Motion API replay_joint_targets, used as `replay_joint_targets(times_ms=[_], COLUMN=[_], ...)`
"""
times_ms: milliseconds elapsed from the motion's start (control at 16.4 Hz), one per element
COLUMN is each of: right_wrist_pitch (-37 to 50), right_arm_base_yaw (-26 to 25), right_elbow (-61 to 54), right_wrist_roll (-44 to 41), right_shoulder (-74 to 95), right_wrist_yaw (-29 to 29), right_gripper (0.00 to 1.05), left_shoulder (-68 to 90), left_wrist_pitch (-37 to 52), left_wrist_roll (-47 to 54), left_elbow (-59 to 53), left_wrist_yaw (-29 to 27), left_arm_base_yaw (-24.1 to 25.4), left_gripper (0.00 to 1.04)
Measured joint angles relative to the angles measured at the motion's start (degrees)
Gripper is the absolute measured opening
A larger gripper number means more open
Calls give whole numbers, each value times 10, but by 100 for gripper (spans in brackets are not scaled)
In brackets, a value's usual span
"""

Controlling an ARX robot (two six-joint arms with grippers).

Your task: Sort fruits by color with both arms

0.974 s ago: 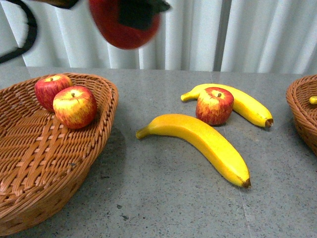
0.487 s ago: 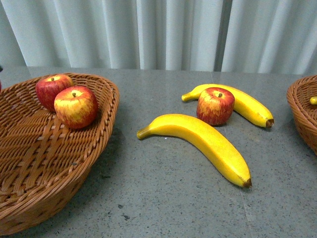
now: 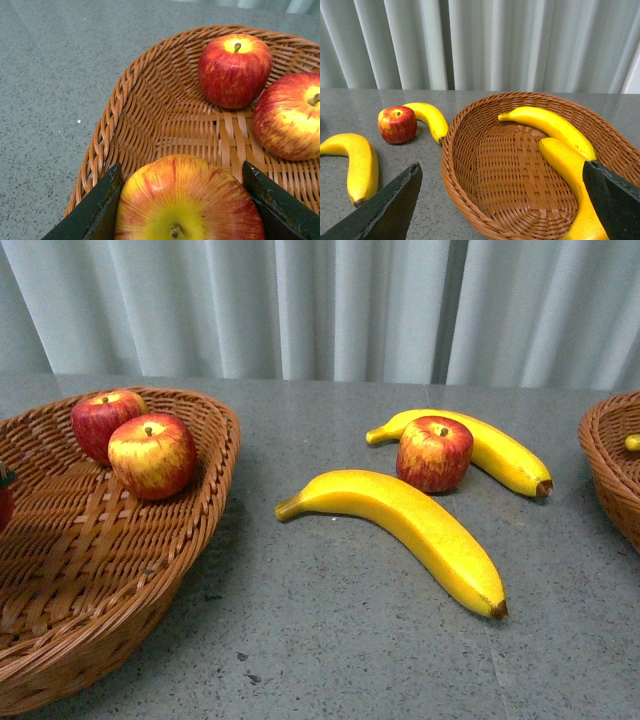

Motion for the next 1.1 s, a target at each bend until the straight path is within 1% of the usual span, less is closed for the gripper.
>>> replay_joint_targets(times_ms=[122,183,244,365,426,548,609,670,792,913,1096], right_wrist_pitch=[0,0,0,0,0,0,0,0,0,0,0], right_arm_base_yaw=[0,0,0,0,0,0,0,0,0,0,0], right_elbow=[0,0,0,0,0,0,0,0,0,0,0], right_wrist_roll=[0,0,0,0,0,0,0,0,0,0,0], right_shoulder=[0,0,0,0,0,0,0,0,0,0,0], right_wrist_yaw=[0,0,0,0,0,0,0,0,0,0,0], right_gripper=[98,98,98,98,98,98,98,98,98,98,98], left_shoulder=[0,-9,-24,-72,-94,-107,-88,-52,39,129,242], left_wrist_pitch=[-7,-20,-35,-71,-77,-48,-28,-19,-38,-40,-54], left_wrist_roll=[-2,-2,-2,-2,-1,18,37,59,82,106,135], left_elbow=[0,0,0,5,19,70,98,126,187,248,316], left_wrist_yaw=[-2,-3,-2,-1,-3,8,26,58,123,147,164], left_arm_base_yaw=[6,6,1,-26,-49,-117,-151,-176,-195,-200,-212], left_gripper=[83,95,99,98,98,98,98,98,98,98,98])
